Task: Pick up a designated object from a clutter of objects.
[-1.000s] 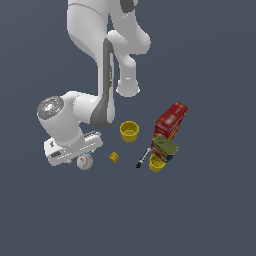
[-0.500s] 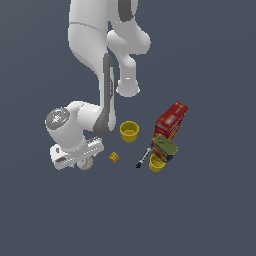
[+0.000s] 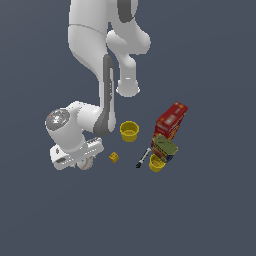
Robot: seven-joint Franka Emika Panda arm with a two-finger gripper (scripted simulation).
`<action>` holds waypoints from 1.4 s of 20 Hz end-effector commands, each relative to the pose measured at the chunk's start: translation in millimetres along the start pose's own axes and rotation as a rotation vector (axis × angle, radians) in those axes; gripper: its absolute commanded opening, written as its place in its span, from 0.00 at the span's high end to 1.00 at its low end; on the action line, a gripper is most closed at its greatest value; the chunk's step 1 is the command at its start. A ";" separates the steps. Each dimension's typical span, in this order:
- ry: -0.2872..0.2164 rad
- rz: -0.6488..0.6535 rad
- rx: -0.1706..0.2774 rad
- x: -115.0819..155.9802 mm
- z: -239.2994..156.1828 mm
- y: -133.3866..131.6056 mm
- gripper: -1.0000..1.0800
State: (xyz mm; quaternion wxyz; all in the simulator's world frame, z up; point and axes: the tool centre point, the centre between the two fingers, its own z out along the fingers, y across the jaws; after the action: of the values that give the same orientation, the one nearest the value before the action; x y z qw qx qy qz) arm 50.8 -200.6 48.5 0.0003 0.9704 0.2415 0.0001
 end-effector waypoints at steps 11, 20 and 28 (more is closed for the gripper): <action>0.000 0.000 0.000 2.9 -12.0 -12.7 1.00; 0.000 -0.001 0.000 13.3 -55.8 -59.1 1.00; -0.001 -0.001 -0.001 28.8 -121.4 -127.1 1.00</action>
State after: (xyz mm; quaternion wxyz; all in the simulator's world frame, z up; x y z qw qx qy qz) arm 20.1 -88.4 155.5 0.0000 0.9703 0.2418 -0.0011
